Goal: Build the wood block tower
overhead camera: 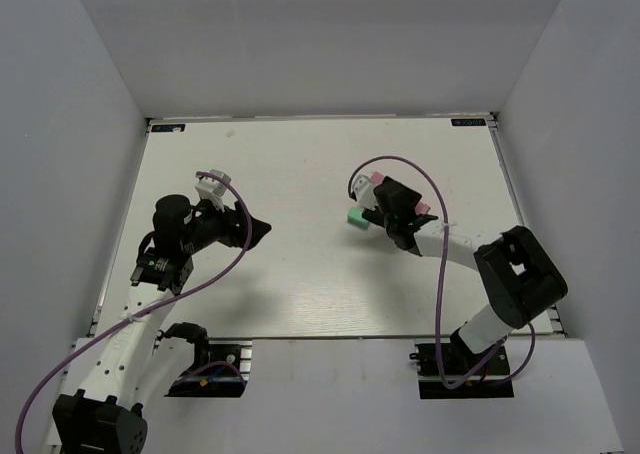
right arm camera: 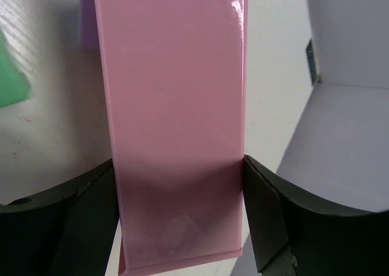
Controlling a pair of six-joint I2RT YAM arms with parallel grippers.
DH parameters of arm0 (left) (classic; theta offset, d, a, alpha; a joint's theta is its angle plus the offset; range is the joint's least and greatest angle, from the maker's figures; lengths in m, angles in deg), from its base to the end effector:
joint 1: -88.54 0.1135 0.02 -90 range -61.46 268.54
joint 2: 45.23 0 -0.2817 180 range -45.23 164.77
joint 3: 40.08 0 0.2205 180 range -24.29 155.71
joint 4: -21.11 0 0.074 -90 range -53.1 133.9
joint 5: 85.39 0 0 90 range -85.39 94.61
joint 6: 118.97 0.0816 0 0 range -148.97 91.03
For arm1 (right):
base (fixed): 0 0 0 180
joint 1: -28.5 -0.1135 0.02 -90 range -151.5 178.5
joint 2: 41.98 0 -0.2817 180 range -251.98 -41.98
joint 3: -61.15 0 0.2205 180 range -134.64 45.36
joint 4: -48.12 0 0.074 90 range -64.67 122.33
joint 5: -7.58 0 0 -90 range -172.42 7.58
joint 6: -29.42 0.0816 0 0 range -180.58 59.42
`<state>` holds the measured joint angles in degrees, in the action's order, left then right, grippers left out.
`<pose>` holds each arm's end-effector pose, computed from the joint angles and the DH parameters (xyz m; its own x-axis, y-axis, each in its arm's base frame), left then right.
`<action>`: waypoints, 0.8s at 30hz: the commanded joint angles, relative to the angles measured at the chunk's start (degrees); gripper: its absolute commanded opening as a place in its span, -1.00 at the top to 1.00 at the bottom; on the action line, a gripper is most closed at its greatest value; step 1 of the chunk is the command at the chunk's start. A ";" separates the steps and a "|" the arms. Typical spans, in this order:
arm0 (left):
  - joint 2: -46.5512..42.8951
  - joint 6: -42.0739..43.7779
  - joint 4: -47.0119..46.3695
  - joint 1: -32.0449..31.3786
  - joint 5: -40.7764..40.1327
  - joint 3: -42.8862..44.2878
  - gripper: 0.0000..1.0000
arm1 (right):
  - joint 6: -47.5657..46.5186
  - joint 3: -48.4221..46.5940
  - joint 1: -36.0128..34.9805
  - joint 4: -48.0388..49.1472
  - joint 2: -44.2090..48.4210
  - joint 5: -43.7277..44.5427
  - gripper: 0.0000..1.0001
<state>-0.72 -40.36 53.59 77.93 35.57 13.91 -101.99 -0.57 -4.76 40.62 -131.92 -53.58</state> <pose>0.1585 -0.0724 0.2910 -0.4996 -0.0787 -0.8627 0.5352 0.7550 -0.3788 0.2993 0.1492 0.2060 -0.2650 -0.8667 -0.4226 -0.4376 0.4987 -0.7482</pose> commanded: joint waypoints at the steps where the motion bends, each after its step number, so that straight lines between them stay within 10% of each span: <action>1: -0.74 0.59 -1.04 -0.11 0.77 1.80 -0.85 | -7.18 3.81 -3.13 14.80 0.64 10.08 1.00; 24: -0.74 0.59 -1.04 -0.11 0.77 1.80 -0.85 | -23.08 15.07 -14.91 42.22 -2.70 19.76 1.00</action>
<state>-0.72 -40.36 53.59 77.93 35.55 13.91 -121.16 12.85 -18.70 71.88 -133.60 -36.34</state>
